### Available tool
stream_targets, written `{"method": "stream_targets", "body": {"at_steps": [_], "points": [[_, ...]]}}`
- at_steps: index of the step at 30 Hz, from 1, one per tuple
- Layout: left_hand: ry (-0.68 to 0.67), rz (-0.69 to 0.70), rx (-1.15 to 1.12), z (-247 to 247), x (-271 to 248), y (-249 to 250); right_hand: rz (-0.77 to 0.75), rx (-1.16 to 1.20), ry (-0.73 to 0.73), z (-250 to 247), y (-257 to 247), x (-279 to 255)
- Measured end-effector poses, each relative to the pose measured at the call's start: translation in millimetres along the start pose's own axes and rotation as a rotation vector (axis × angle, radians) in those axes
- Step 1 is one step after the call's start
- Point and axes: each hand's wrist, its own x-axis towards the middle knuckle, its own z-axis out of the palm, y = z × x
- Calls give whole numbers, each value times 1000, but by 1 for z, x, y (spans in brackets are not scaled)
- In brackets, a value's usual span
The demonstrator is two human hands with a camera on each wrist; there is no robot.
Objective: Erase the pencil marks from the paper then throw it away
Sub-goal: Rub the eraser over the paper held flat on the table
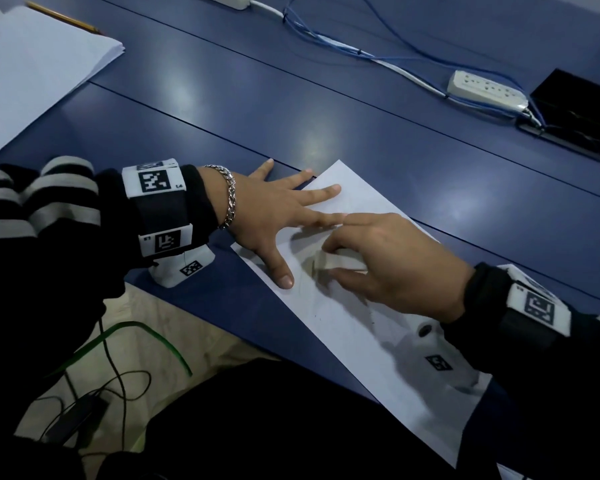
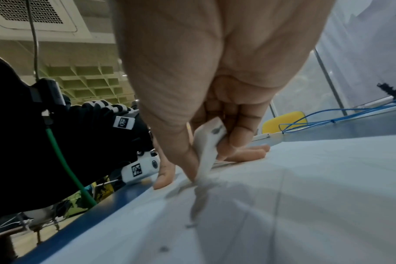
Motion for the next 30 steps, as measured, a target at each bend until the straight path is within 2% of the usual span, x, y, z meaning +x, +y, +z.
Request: {"method": "stream_targets", "body": {"at_steps": [2, 6, 10, 12, 17, 22, 26, 30], "points": [[-8, -6, 10, 0, 1, 0, -26, 22, -14, -1, -3, -3], [-11, 0, 23, 2, 3, 0, -155, 61, -173, -3, -13, -9], [-2, 5, -5, 2, 1, 1, -64, -1, -57, -8, 2, 7], [-6, 0, -11, 2, 1, 0, -66, -21, -39, -5, 1, 5], [-13, -1, 5, 4, 3, 0, -137, 39, -172, -5, -13, -8], [-13, 3, 9, 4, 4, -3, -52, -44, 0, -9, 9, 6], [-1, 12, 32, 3, 4, -2, -81, -34, -11, -3, 6, -5], [113, 33, 101, -14, 9, -10, 41, -101, 59, -13, 33, -7]]}}
